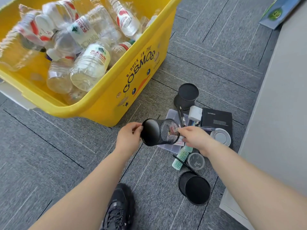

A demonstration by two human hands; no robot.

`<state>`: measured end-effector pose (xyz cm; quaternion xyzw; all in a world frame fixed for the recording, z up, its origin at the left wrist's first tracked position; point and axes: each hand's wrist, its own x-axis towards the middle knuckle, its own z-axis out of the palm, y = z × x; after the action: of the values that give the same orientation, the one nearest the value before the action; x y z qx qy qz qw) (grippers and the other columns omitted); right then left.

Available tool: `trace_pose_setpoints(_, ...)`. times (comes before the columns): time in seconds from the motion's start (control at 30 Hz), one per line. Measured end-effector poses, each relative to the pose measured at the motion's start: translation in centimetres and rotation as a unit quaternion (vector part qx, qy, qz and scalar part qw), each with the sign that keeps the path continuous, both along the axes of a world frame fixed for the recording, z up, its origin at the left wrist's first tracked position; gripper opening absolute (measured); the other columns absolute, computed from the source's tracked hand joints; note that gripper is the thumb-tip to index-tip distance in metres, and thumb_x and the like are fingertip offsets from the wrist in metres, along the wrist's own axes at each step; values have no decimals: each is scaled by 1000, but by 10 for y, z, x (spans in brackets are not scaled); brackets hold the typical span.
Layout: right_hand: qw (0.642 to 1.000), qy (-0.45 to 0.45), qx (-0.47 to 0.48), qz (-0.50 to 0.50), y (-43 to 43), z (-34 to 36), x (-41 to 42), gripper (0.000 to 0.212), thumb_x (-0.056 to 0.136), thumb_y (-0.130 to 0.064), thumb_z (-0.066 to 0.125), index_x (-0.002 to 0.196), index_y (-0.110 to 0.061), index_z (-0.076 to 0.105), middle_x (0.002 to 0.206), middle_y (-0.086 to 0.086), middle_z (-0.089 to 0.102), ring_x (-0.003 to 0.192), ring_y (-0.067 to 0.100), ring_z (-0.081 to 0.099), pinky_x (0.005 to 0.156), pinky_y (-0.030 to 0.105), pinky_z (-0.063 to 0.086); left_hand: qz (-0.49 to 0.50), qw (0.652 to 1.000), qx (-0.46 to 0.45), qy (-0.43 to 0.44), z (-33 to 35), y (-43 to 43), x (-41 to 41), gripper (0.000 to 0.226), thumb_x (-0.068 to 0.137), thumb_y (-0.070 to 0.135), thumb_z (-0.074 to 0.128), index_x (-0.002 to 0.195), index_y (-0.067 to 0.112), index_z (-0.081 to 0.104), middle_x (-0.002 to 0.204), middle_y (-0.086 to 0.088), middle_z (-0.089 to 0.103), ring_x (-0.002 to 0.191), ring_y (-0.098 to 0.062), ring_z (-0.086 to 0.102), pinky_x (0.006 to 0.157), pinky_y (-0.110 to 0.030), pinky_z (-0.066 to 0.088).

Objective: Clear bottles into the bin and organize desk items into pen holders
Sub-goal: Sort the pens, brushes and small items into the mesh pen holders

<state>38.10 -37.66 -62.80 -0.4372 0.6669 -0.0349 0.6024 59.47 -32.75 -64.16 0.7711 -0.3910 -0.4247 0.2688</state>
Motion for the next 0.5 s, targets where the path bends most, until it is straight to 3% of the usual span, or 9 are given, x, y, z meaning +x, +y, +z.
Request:
trace_pose_setpoints(0.1, 997, -68, -19, -35, 2, -11, 3, 10, 96, -20, 55, 94, -23, 65, 105, 4, 69, 98, 17, 62, 99, 38, 49, 21, 998, 12, 51, -13, 3, -3, 17, 97, 16, 52, 101, 18, 68, 99, -3, 69, 88, -17, 67, 84, -40, 56)
trace_pose_setpoints(0.2, 993, -92, -61, -32, 0, -16, 7, 8, 93, -13, 58, 94, -19, 63, 100, 6, 68, 88, 14, 61, 84, 30, 53, 83, 990, 26, 110, -23, 7, -1, 22, 99, 18, 49, 96, 30, 67, 103, 5, 69, 94, -13, 67, 85, -36, 55)
trace_pose_setpoints(0.27, 990, -71, -122, 5, -1, -22, 14, 8, 92, -11, 59, 99, -14, 63, 94, 4, 63, 83, 12, 57, 77, 25, 50, 109, 986, 38, 122, -28, 8, 2, 20, 99, 27, 47, 106, 32, 64, 108, 8, 66, 99, -14, 63, 88, -40, 52)
trace_pose_setpoints(0.4, 963, -33, -256, 76, 5, -27, 35, 11, 90, -12, 61, 99, -17, 63, 85, -11, 59, 84, 10, 55, 83, 26, 44, 108, 986, 30, 120, -29, 10, -4, 27, 96, 42, 48, 117, 31, 61, 118, 9, 62, 111, -13, 58, 101, -42, 45)
trace_pose_setpoints(0.5, 925, -3, -324, 198, 14, -33, 44, 20, 91, -9, 58, 108, -15, 67, 104, -4, 64, 101, 14, 55, 92, 26, 40, 115, 979, 52, 158, -26, 7, -8, 29, 93, 51, 48, 115, 33, 54, 124, 4, 57, 117, -16, 53, 104, -43, 42)
